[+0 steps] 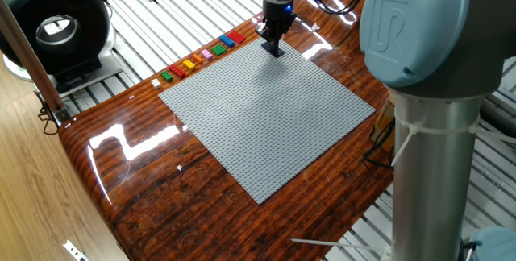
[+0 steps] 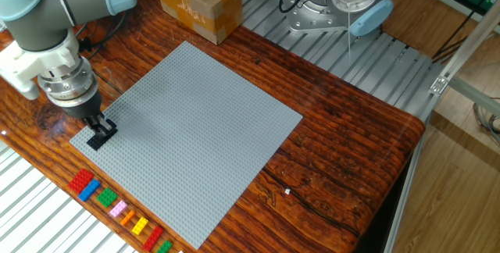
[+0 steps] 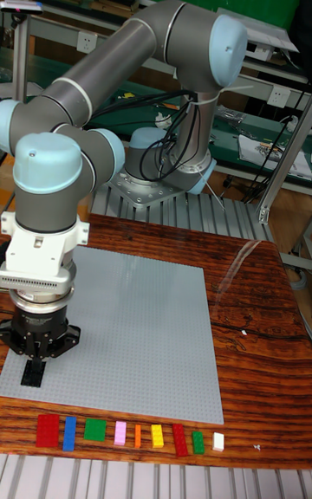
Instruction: Build with small Lego blocks
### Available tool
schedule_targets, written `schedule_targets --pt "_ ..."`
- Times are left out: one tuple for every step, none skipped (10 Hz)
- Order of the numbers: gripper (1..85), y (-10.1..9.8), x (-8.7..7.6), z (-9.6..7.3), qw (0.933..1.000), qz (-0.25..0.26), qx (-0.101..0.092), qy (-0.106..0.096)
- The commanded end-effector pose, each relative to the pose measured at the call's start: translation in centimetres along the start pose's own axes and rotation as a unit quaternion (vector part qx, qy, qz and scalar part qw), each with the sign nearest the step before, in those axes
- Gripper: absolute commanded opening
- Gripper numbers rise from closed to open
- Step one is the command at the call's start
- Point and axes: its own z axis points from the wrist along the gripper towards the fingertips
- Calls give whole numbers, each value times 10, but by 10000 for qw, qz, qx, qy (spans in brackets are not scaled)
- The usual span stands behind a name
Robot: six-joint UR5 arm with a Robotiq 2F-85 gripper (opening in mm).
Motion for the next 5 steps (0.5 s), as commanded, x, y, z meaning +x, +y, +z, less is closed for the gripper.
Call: schedule_targets --pt "10 -1 1 -4 10000 35 -76 18" --pt "10 2 -2 0 9999 32 -136 -52" --pt "10 3 -5 3 9998 13 -180 -114" --pt "10 2 -6 4 9997 -9 -180 -137" --pt "10 1 -6 3 9997 -25 -179 -138"
